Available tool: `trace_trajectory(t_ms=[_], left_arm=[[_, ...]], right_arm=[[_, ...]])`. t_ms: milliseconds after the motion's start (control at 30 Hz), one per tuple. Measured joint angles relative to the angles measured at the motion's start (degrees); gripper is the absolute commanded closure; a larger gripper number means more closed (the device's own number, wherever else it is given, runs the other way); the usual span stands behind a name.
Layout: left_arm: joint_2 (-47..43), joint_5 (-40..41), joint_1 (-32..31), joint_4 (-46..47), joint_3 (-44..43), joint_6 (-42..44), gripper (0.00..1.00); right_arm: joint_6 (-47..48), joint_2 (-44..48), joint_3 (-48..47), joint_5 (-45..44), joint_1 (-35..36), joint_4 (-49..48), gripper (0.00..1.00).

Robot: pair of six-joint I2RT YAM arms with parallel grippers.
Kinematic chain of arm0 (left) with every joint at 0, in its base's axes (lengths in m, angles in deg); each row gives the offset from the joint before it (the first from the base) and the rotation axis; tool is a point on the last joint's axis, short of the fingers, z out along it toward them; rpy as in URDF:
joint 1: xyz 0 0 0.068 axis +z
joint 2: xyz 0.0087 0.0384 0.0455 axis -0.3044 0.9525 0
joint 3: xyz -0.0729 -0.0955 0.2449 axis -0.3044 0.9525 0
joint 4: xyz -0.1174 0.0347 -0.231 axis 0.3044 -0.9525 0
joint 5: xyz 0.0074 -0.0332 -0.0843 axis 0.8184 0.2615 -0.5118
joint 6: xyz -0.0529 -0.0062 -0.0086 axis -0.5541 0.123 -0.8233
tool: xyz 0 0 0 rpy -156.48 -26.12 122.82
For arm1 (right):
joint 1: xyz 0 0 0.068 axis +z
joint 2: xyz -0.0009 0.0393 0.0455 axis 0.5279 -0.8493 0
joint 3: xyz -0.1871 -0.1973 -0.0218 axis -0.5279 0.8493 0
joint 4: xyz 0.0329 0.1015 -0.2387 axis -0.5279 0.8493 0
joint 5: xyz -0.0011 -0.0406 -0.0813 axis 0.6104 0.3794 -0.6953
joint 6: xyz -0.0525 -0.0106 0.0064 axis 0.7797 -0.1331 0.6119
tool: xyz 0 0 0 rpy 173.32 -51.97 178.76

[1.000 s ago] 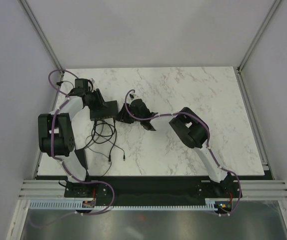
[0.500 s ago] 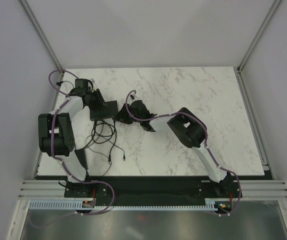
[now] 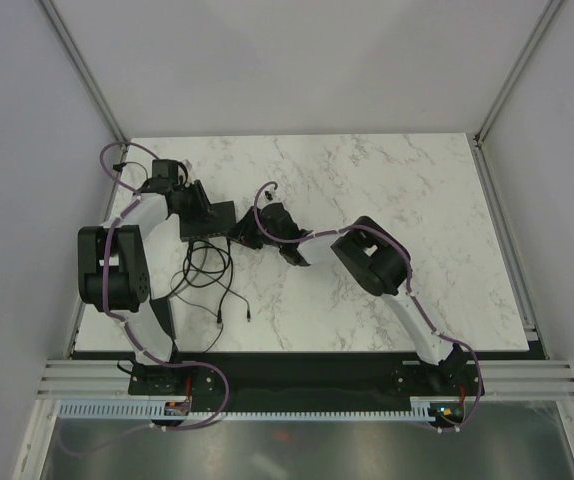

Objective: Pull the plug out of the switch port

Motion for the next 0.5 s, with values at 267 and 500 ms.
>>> trace_trajectory(t_ms=[267, 500], left_arm=[[0.00, 0.00, -0.17, 0.02, 0.39, 0.00, 0.59], [0.00, 0.00, -0.22, 0.02, 0.48, 0.00, 0.59]], right_arm=[[-3.19, -0.70, -0.76, -2.32, 0.52, 0.46, 0.71], [-3.65, -1.05, -1.29, -3.34, 0.83, 1.09, 0.83]])
